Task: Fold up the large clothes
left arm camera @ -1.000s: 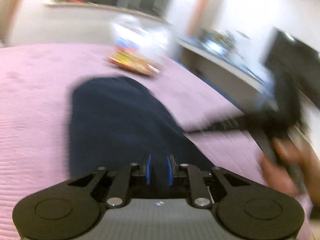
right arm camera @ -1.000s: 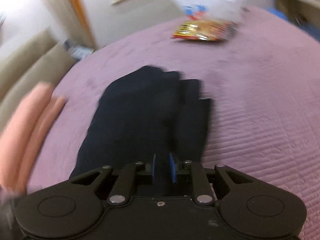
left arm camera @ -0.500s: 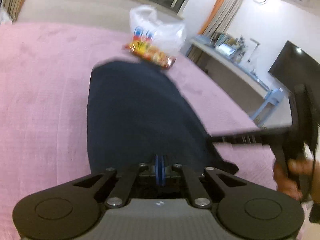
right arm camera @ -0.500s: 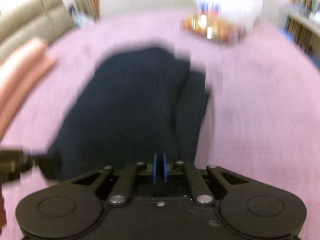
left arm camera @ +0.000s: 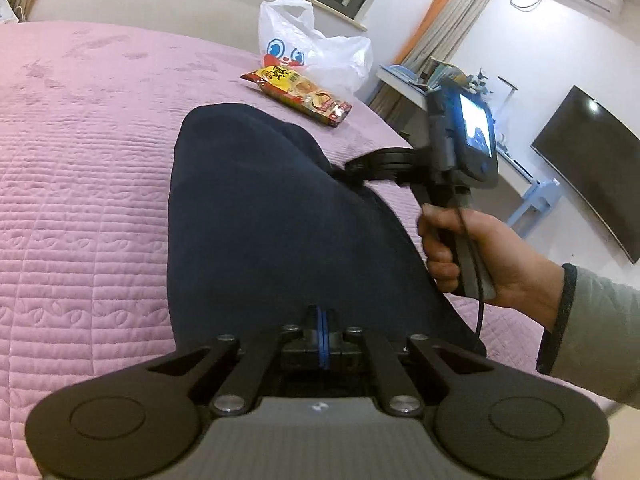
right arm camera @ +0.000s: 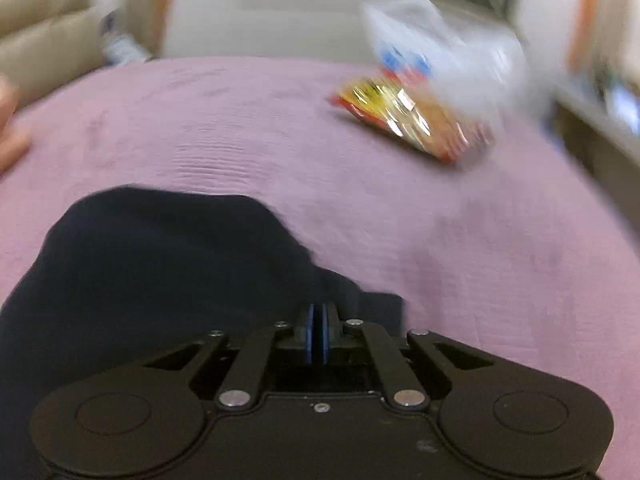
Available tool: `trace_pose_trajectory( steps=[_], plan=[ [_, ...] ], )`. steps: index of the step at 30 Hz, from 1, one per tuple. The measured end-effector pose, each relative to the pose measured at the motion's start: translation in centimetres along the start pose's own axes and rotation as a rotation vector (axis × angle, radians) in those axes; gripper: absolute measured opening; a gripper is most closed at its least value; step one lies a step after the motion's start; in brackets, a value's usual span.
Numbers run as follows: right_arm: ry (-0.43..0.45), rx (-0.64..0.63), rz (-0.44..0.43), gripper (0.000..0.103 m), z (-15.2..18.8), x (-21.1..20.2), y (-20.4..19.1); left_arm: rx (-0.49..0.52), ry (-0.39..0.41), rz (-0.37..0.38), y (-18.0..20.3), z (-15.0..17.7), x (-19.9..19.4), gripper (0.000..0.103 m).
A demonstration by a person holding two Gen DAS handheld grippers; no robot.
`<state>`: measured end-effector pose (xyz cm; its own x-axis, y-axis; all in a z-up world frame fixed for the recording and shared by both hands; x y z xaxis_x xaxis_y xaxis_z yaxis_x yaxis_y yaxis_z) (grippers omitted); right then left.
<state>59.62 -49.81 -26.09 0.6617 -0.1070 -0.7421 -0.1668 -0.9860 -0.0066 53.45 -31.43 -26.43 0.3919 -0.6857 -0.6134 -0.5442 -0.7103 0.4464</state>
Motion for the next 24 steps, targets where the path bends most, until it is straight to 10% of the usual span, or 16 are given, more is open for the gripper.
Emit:
trace_pose_trajectory(
  steps=[6,12,18,20,24],
  plan=[
    [0.08,0.052,-0.122,0.023,0.5,-9.4,-0.4,-0.011,0.064,0.012,0.5,-2.3,-2.4,0.006],
    [-0.146,-0.003,-0.114,0.03,9.8,-9.5,-2.4,-0.102,-0.016,-0.01,-1.8,-0.7,-0.2,0.003],
    [-0.163,0.152,-0.166,0.052,10.3,-12.3,0.1,-0.063,-0.027,-0.011,-1.3,-0.5,-2.4,0.004],
    [-0.199,0.136,-0.149,0.077,11.0,-13.1,1.1,-0.076,-0.032,-0.009,-1.4,-0.7,-3.5,0.008],
    [-0.216,0.159,-0.165,0.077,11.6,-15.1,1.8,-0.047,-0.034,-0.06,-1.8,-1.5,-5.3,0.029]
  ],
)
Point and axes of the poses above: each gripper's, at about its wrist camera, not at the fingertips, and x roughly the way its jaws point, y to its right, z to its underside, the point moved 9 cm from there along x, roughly the way its jaws point, and after that the axes turned 2 degrees about -z, right-handed, at the moved point
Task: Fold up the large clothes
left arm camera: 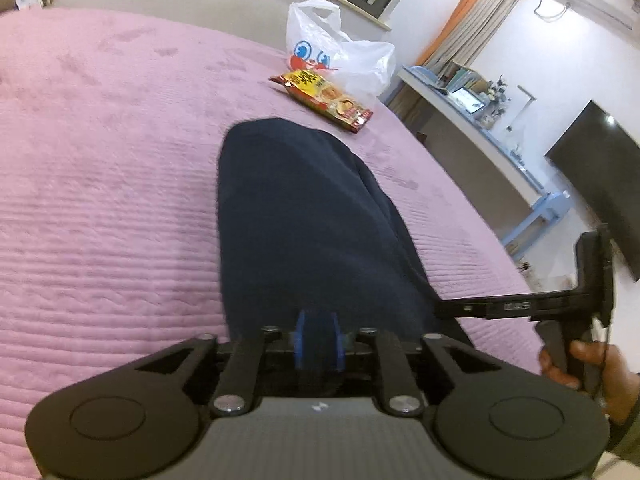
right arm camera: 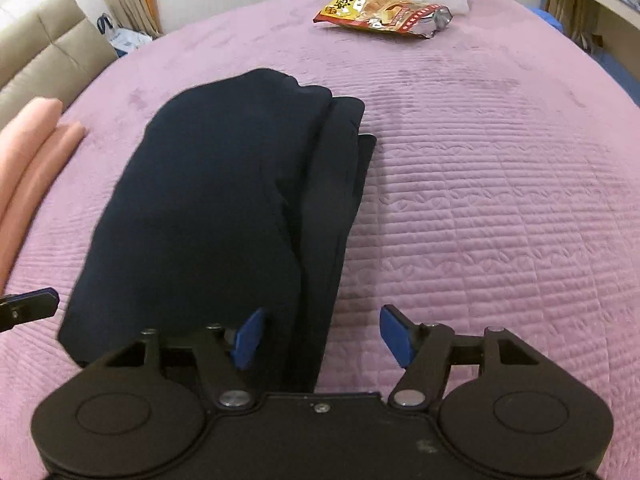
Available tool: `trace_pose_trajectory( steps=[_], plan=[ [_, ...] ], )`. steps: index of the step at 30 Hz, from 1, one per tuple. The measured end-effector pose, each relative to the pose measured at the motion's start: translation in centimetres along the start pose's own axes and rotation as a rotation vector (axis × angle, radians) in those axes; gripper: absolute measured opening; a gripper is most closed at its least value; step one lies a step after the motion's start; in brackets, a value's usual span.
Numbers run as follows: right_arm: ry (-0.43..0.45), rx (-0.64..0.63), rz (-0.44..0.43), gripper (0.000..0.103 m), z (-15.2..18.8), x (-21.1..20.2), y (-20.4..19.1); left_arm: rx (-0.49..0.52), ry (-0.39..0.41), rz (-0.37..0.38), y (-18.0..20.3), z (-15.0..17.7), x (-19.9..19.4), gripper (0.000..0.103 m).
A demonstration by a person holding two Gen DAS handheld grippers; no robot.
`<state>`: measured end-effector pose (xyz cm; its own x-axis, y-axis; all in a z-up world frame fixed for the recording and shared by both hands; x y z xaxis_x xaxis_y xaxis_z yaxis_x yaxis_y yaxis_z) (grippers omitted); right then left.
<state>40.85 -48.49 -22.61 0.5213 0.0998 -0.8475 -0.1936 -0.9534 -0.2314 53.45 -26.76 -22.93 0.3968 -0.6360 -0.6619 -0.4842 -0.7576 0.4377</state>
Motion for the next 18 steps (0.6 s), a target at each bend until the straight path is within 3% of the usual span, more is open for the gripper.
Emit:
trace_pose_trajectory(
  steps=[1,3,4,6,12,18],
  plan=[
    [-0.001,0.015,-0.018,0.078,0.2,-0.4,-0.1,0.002,-0.006,-0.013,-0.1,-0.3,-0.1,0.045],
    [-0.001,0.041,-0.047,0.079,-0.7,0.4,0.3,-0.008,-0.008,-0.043,-0.3,-0.8,-0.1,0.068],
    [-0.002,0.054,-0.054,0.079,-0.6,0.5,0.3,-0.016,0.0,-0.059,-0.5,-1.1,0.0,0.074],
    [-0.005,0.069,-0.06,0.079,-0.8,1.2,0.2,-0.038,0.011,-0.058,-0.8,-1.9,0.4,0.074],
    [-0.009,0.14,-0.097,0.08,-1.3,3.0,0.5,-0.198,-0.039,0.073,-2.4,-3.1,4.2,0.076],
    [-0.057,0.239,-0.216,0.085,-1.1,5.9,1.3,-0.337,-0.069,0.128,-5.3,-3.7,8.1,0.09]
  ],
)
Point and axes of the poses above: each gripper's, at about its wrist camera, not at the fingertips, and x roughly the way its jaws point, y to its right, z to its underside, the point moved 9 cm from there along x, roughly the way its jaws point, and after that the axes turned 2 degrees about -z, right-handed, at the moved point
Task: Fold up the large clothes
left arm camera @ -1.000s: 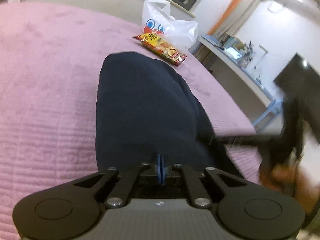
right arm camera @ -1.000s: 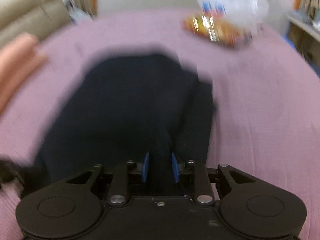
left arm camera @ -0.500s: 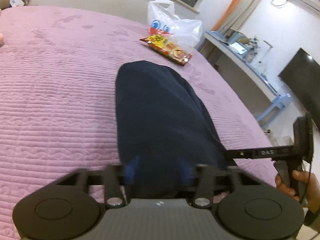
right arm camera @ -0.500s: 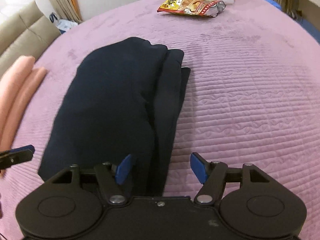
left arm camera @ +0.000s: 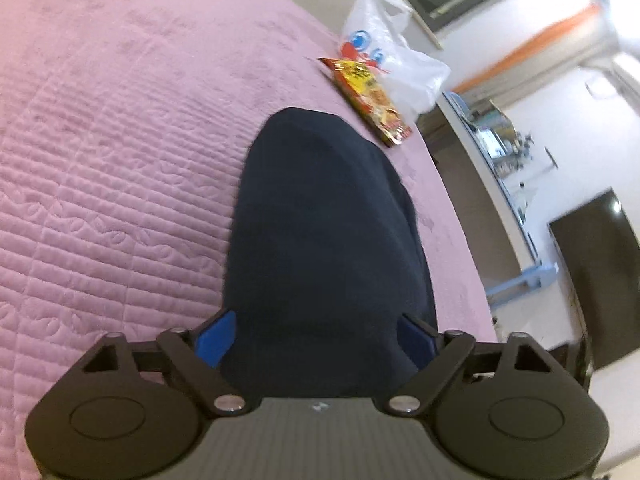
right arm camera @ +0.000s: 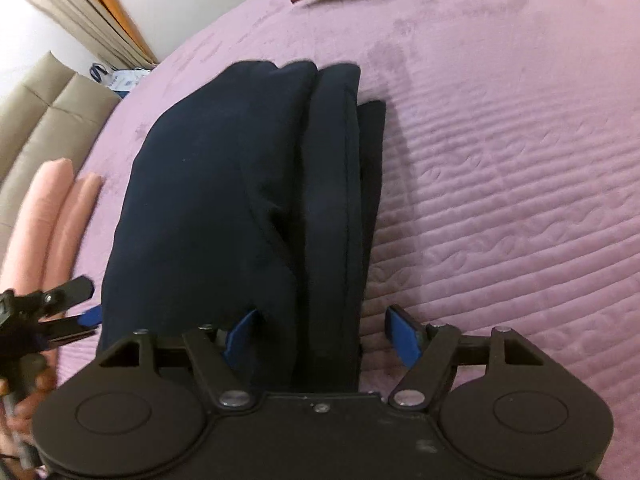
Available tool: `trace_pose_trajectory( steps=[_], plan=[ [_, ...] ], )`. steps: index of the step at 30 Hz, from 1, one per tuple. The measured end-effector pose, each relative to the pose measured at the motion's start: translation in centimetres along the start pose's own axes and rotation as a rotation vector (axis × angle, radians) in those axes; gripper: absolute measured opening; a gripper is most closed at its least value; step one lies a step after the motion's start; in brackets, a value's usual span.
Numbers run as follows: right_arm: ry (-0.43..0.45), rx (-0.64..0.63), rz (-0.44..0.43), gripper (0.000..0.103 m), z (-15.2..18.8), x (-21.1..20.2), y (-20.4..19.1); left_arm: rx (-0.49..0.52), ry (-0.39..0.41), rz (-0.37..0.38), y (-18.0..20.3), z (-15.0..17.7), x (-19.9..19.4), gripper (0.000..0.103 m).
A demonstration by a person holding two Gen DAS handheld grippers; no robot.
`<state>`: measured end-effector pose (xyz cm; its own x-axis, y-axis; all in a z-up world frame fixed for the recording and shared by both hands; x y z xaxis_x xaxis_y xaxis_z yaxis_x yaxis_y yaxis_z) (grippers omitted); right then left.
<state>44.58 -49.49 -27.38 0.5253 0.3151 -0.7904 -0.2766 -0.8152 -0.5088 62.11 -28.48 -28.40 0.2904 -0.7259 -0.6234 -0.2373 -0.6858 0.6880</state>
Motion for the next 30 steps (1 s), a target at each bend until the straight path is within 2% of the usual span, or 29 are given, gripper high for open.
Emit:
trace_pose_trajectory(
  steps=[2,6,7,8,9,10,13,14,17,19,21,25,28,30],
  plan=[
    [-0.003,0.038,-0.077,0.086,0.1,0.5,0.3,-0.043,-0.039,0.001,-1.0,0.2,1.1,0.09],
    [-0.005,0.083,-0.185,0.086,0.4,1.1,0.3,-0.162,-0.103,0.107,-1.9,1.5,3.5,0.094],
    [-0.006,0.088,-0.194,0.084,0.6,1.3,0.3,-0.168,-0.097,0.119,-1.9,1.7,3.9,0.094],
    [0.0,0.089,-0.196,0.076,0.6,1.3,0.2,-0.161,-0.084,0.124,-1.8,1.7,4.1,0.092],
    [0.004,0.089,-0.204,0.069,0.7,1.3,0.1,-0.149,-0.071,0.121,-1.7,1.7,4.2,0.085],
    [0.005,0.093,-0.217,0.054,0.8,1.4,-0.1,-0.131,-0.055,0.111,-1.6,1.8,4.0,0.075],
    [0.03,0.079,-0.226,0.048,1.2,0.7,-0.9,-0.096,-0.009,0.138,-1.0,2.2,2.5,0.056],
    [0.043,0.052,-0.212,0.046,1.3,0.3,-1.5,-0.084,0.003,0.156,-0.6,2.2,1.9,0.054],
    [0.078,-0.043,-0.221,0.045,2.0,-2.3,-4.6,-0.028,0.047,0.209,1.1,2.5,-1.3,0.054],
    [0.106,-0.109,-0.225,0.045,3.3,-4.8,-7.3,-0.015,0.079,0.281,2.0,3.2,-5.1,0.054],
    [0.124,-0.138,-0.244,0.045,5.4,-7.3,-9.8,0.005,0.096,0.316,2.4,4.5,-9.3,0.054],
    [0.129,-0.196,-0.255,0.045,12.0,-11.7,-15.3,-0.012,0.104,0.352,1.7,8.9,-17.6,0.054],
    [0.106,-0.196,-0.251,0.045,17.7,-13.9,-17.7,-0.024,0.082,0.334,0.1,13.1,-22.4,0.054],
    [0.075,-0.196,-0.245,0.045,21.4,-14.3,-18.8,-0.04,0.058,0.319,-1.3,16.2,-24.2,0.054]
  ],
)
Point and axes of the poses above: each gripper's, at about its wrist camera, not at the fingertips, and x roughly the way its jaws point, y to its right, z to its underside, the point moved 9 cm from there along x, roughly the way its jaws point, and after that the axes turned 2 degrees about -z, right-handed, at the moved point
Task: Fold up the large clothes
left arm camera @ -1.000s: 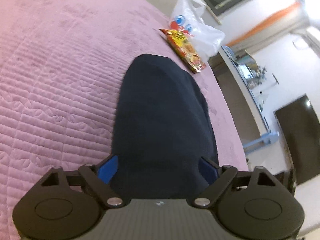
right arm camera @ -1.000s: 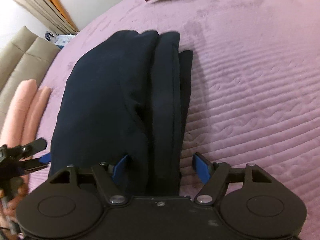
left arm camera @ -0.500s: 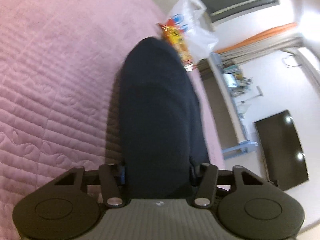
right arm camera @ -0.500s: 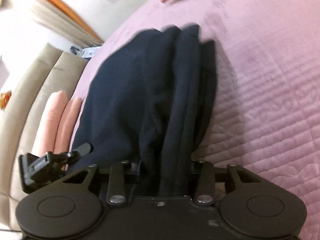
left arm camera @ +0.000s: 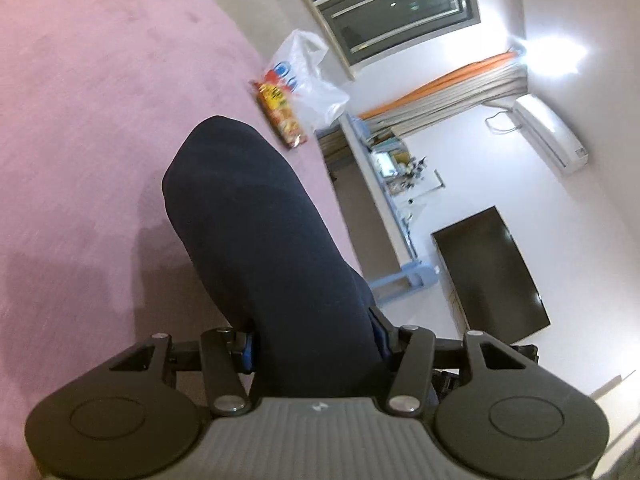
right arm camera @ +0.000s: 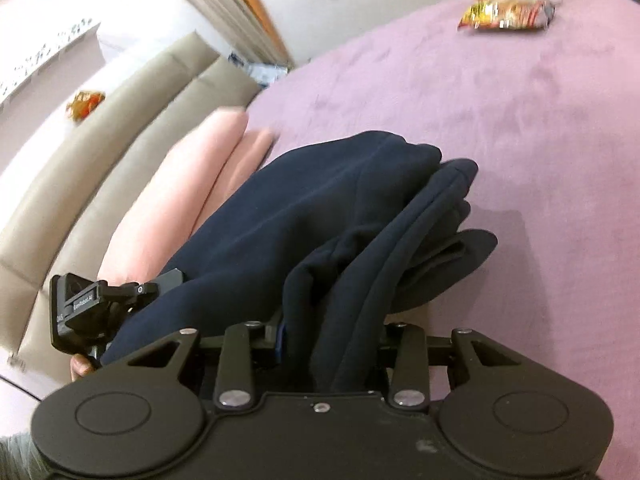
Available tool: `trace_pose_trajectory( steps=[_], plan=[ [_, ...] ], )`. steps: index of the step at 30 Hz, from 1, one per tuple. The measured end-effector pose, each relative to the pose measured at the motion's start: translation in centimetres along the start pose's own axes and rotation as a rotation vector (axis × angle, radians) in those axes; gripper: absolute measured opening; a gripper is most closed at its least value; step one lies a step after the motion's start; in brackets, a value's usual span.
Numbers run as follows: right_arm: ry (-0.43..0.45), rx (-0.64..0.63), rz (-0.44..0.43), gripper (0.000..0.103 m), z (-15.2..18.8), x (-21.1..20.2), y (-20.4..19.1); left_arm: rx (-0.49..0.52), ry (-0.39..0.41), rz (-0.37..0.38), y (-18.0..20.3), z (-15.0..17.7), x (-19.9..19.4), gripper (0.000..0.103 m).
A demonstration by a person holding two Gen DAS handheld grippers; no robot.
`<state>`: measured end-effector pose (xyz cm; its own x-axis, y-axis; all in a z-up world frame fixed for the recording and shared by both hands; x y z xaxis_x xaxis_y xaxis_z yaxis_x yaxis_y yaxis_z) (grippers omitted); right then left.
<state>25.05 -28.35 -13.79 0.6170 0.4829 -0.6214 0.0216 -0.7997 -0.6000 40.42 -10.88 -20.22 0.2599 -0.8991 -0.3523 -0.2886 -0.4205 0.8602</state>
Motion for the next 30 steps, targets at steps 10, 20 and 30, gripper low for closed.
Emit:
trace_pose_trajectory(
  steps=[10,20,30],
  plan=[
    [-0.122,0.095,0.05,0.051,13.8,2.9,3.6,-0.167,0.049,-0.076,-10.9,11.8,-2.6,0.062],
    [0.097,-0.186,0.205,0.068,13.4,-2.4,0.0,0.257,0.263,-0.394,-4.5,13.5,-9.3,0.06],
    [0.088,-0.287,0.373,0.0,8.9,7.4,-2.3,0.29,0.112,-0.432,-0.3,15.8,-4.0,0.014]
  ],
)
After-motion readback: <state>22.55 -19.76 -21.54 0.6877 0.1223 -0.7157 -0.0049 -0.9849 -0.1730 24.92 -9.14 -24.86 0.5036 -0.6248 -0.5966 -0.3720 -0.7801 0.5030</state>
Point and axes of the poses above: each gripper's, at about its wrist camera, not at the fingertips, and x roughly the way its jaws point, y to its right, z to its underside, the point moved 9 cm from there along x, roughly the way its jaws point, and after that the axes turned 2 degrees about -z, right-handed, at the moved point
